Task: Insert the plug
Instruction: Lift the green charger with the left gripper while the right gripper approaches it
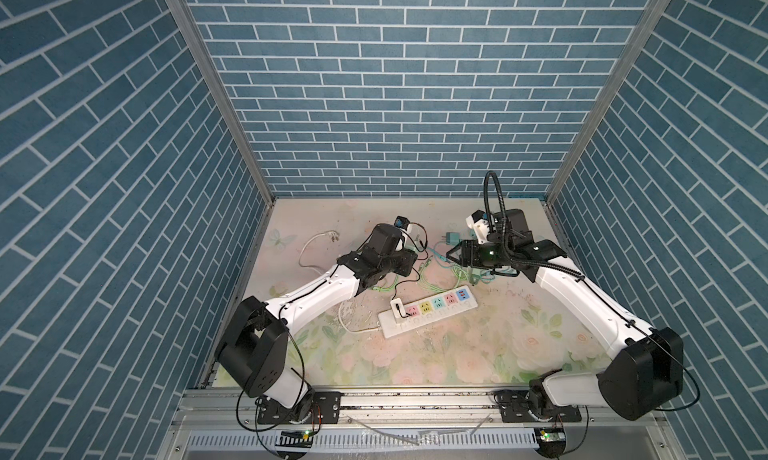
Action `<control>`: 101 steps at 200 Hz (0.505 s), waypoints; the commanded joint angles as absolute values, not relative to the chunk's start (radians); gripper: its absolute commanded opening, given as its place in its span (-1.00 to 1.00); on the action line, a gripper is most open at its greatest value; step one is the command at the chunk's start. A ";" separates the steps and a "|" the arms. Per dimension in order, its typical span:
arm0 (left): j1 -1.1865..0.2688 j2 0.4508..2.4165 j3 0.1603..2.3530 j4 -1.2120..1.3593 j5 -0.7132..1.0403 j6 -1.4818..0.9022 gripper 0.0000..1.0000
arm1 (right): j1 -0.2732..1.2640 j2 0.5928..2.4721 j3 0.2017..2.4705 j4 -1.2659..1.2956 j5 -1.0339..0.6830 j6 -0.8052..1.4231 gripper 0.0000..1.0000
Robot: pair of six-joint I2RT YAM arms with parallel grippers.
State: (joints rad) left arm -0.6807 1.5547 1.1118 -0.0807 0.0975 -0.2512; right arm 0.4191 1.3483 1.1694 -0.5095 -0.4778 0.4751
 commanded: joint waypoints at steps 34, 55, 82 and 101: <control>-0.705 1.660 1.201 0.096 0.199 -0.194 -0.28 | 0.378 1.304 1.125 -0.480 -0.532 0.520 0.13; -0.723 1.656 1.198 0.138 0.235 -0.167 -0.27 | 0.369 1.301 1.129 -0.480 -0.544 0.520 0.13; -0.757 1.649 1.201 0.148 0.252 -0.118 -0.26 | 0.363 1.308 1.142 -0.479 -0.573 0.520 0.12; -0.781 1.647 1.201 0.151 0.233 -0.096 -0.26 | 0.363 1.320 1.157 -0.493 -0.575 0.522 0.12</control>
State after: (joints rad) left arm -0.7513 1.6646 1.1740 0.1055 0.2222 -0.1535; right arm 0.3679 1.3239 1.1542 -0.4931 -0.5407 0.5014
